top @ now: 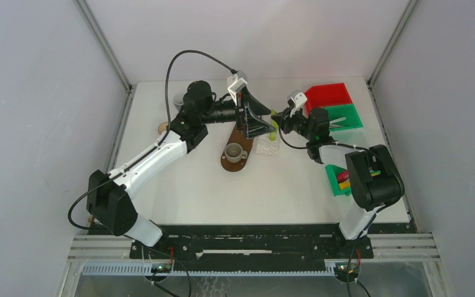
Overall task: Prepare toiletry sets of a toothbrush and toothpaste on the tray
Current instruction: Place the toothpaste in the toothpaste holder.
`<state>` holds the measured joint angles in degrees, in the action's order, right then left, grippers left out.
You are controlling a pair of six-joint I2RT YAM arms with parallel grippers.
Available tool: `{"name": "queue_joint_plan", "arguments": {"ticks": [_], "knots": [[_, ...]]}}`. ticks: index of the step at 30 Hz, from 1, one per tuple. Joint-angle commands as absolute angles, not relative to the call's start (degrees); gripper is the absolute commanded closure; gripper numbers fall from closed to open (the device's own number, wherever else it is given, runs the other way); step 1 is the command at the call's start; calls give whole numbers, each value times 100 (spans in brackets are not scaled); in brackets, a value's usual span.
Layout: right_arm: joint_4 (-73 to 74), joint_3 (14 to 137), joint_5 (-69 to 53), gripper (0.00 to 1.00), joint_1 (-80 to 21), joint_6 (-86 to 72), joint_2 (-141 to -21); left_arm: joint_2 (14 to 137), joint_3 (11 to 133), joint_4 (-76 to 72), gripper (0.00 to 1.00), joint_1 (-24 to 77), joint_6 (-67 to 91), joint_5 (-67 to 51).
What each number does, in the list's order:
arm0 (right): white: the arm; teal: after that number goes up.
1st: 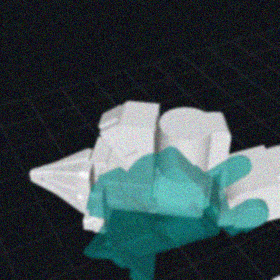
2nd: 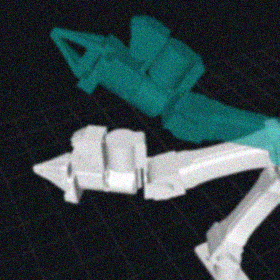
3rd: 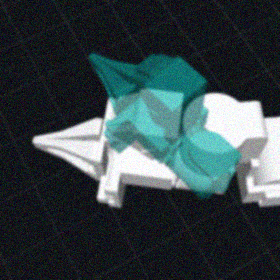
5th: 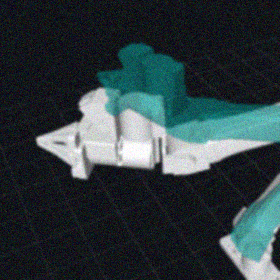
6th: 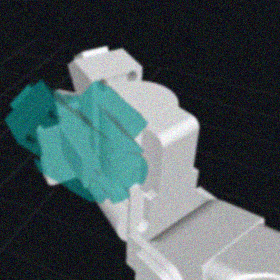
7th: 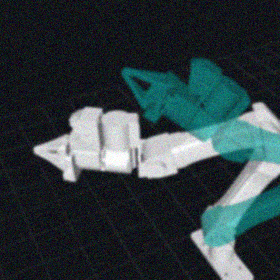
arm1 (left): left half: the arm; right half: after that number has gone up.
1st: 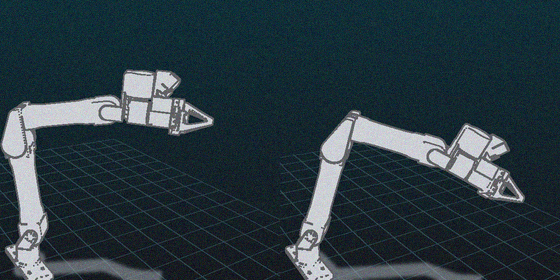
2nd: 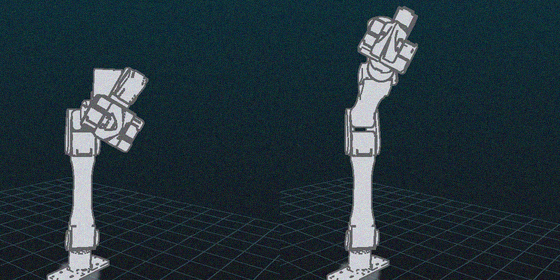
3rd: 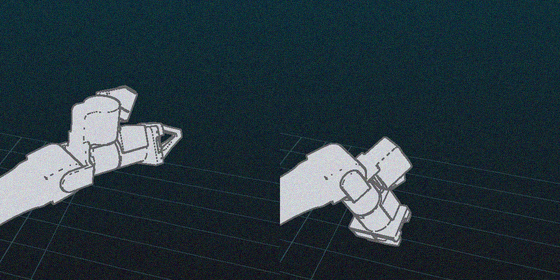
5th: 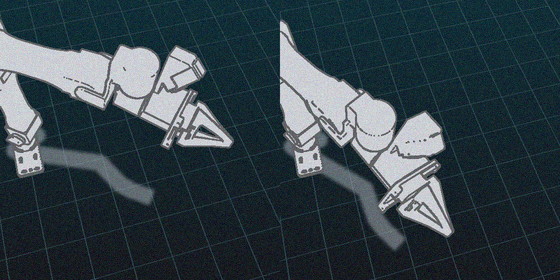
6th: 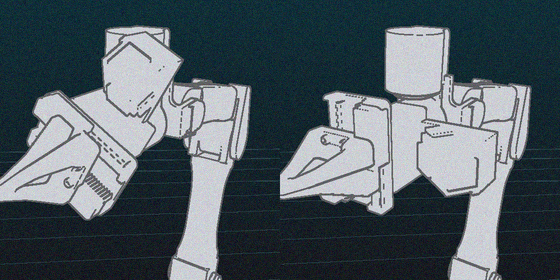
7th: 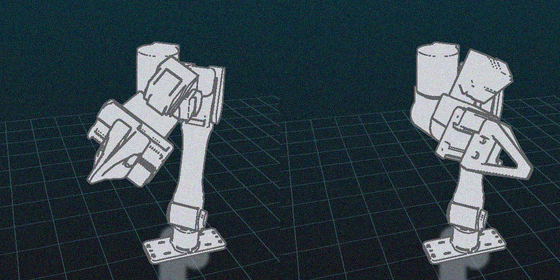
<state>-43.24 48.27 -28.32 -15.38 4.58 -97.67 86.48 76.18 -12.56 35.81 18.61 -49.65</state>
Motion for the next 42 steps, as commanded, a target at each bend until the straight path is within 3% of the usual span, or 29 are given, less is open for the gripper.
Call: {"name": "queue_joint_plan", "arguments": {"ticks": [1, 19, 32, 34, 42], "knots": [[-4961, 4710, -2797, 91, -1626, 570, -9779, 8480, 7533, -1525, 14, 3542, 1924, -4967], [-5103, 4465, -2381, 85, -1764, 492, -9896, 8473, 7522, -1556, 14, 3542, 1934, -4983], [-4977, 4357, -2207, 75, -1862, 515, -9832, 8457, 7497, -1616, 14, 3551, 1959, -4992], [-4981, 4316, -2196, 72, -1863, 481, -9763, 8446, 7490, -1638, 14, 3551, 1973, -4999], [-4273, 4271, -1723, 42, -1881, 263, -8756, 8424, 7465, -1726, 14, 3551, 2030, -5050]]}}
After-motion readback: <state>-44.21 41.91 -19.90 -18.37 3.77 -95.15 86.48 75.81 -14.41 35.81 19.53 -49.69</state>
